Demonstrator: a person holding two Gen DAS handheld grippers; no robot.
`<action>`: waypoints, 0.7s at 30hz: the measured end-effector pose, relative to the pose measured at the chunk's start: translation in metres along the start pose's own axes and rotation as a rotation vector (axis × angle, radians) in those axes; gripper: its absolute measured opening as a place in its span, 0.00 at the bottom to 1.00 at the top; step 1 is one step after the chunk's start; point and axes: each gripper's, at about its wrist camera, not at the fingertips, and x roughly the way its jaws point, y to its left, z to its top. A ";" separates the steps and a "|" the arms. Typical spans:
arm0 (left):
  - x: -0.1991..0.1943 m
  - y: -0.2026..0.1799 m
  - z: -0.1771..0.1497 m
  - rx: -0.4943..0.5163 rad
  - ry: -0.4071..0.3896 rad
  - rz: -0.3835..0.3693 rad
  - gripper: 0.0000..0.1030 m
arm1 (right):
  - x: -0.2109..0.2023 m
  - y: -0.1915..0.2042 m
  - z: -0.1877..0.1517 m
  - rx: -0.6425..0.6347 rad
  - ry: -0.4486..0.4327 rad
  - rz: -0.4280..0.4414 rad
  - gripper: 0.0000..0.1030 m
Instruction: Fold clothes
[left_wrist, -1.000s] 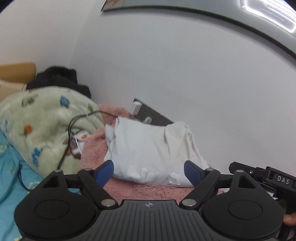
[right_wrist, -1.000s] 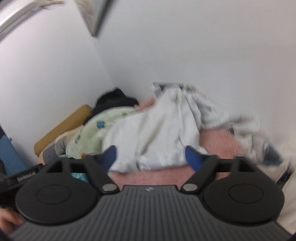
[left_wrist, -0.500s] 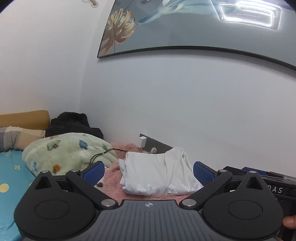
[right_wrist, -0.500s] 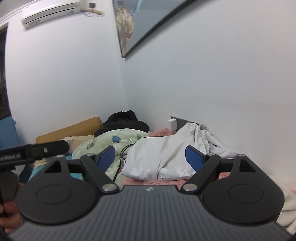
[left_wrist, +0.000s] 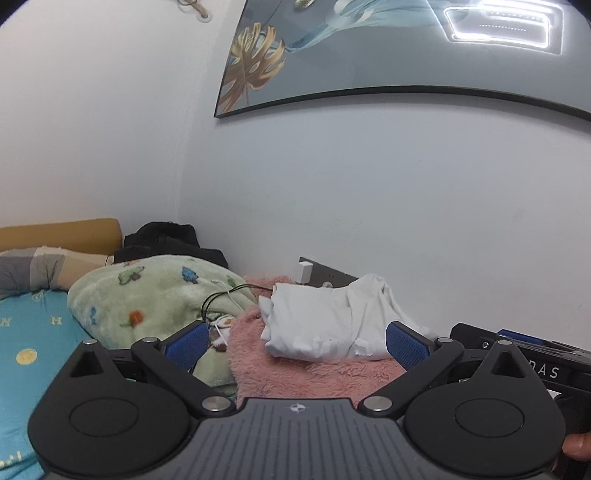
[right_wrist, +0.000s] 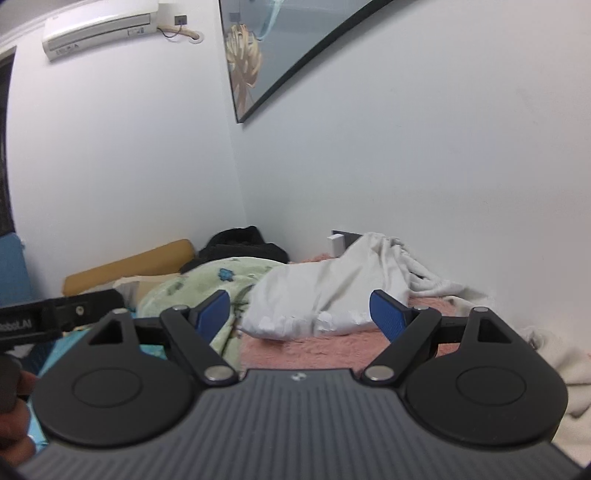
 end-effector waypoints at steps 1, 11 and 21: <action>0.001 0.002 -0.003 0.000 -0.002 0.005 1.00 | 0.001 0.001 -0.003 -0.010 -0.004 -0.011 0.82; 0.002 0.007 -0.013 -0.010 0.000 0.031 1.00 | 0.010 0.011 -0.013 -0.088 0.008 -0.016 0.82; -0.003 0.005 -0.012 0.004 -0.014 0.049 1.00 | 0.010 0.014 -0.012 -0.098 0.010 -0.016 0.82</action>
